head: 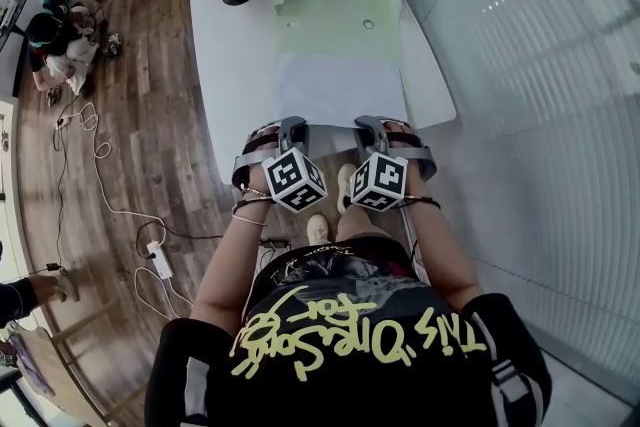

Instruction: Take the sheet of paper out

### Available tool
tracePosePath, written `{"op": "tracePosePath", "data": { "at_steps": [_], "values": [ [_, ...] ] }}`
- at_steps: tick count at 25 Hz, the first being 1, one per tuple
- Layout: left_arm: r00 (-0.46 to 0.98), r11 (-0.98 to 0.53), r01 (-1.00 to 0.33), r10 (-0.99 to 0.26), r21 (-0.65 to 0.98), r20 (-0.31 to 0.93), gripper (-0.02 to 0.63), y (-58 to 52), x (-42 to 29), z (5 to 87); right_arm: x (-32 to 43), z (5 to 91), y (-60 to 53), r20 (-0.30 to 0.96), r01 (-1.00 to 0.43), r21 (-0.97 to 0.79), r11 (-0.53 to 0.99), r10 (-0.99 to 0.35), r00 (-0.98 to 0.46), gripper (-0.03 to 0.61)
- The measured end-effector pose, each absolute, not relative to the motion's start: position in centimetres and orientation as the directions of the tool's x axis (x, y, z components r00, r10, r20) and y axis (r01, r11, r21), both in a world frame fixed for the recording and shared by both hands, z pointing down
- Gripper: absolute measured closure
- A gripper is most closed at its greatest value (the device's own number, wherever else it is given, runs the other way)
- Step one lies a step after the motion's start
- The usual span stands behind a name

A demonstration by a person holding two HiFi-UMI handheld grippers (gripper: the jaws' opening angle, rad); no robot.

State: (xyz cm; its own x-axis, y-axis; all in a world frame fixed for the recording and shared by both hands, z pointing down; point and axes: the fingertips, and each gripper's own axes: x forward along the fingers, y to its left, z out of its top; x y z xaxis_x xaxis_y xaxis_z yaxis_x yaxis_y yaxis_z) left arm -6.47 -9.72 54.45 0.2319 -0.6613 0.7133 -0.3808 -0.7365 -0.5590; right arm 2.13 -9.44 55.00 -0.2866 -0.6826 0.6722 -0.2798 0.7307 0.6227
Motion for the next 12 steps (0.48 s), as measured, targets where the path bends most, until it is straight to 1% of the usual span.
{"op": "tracePosePath", "data": {
  "at_steps": [12],
  "values": [
    [0.252,-0.745,-0.369,-0.656,-0.556,0.712,0.603,-6.8,-7.1,54.7,1.5,55.1,-6.4,0.669,-0.304,0.624,0.72,-0.693,-0.267,0.569]
  ]
}}
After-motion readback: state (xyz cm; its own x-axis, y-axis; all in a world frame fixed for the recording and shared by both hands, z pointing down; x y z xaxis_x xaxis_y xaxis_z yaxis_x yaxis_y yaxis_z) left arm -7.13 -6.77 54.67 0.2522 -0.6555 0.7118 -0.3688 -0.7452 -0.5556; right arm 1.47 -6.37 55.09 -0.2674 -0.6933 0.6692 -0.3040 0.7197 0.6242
